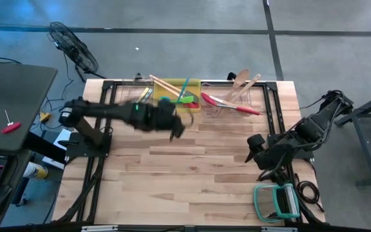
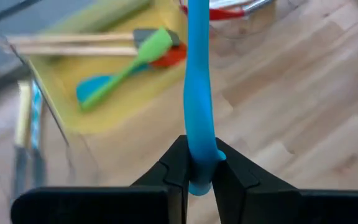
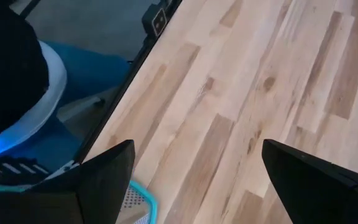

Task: Pick & Place Kitchen Items
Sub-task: Put the red spatula into the right transparent bin

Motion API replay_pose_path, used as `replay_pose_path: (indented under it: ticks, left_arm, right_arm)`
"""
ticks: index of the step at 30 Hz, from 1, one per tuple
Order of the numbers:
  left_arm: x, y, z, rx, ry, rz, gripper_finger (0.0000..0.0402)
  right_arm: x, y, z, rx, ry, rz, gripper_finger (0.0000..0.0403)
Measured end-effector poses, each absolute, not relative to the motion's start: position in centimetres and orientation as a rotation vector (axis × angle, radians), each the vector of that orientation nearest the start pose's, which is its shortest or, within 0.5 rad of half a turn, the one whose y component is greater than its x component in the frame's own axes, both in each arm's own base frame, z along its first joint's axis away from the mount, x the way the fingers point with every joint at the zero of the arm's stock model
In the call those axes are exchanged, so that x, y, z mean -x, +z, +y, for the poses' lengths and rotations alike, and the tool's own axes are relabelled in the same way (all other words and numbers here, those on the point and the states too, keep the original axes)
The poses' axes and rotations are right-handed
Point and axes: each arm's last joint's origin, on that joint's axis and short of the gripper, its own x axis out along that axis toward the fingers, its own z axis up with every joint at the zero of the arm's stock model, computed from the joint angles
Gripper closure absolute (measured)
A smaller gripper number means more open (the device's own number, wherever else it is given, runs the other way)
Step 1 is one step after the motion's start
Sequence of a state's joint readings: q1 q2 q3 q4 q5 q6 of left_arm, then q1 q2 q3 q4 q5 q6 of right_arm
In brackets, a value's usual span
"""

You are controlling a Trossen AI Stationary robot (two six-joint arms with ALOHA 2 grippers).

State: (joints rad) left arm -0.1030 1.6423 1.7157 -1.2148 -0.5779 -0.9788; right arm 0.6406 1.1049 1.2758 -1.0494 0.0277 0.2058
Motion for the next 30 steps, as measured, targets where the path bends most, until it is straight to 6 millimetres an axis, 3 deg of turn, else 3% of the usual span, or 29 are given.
replay_pose_path:
  ticks: [5,10,16,22,30]
  left_arm:
    - [-31.0,36.6,4.8,0.386,0.869,0.880,0.0363]
    - [-31.4,35.3,10.6,0.286,0.780,0.991,0.0363]
    - [-32.6,31.2,15.7,0.166,0.578,1.199,0.0363]
    - [-32.8,26.5,20.6,0.191,0.441,1.333,0.0363]
    - [-32.5,21.0,23.8,0.225,0.322,1.515,0.0363]
  right_arm:
    - [-16.1,36.9,11.4,0.080,0.470,0.852,0.0058]
    - [-16.7,37.1,11.0,0.046,0.440,0.824,0.0058]
    - [-17.4,37.3,10.3,0.001,0.324,0.781,0.0058]
    - [-18.2,37.7,9.6,-0.040,0.215,0.710,0.0058]
    - [-19.4,38.1,7.9,-0.077,0.126,0.653,0.0058]
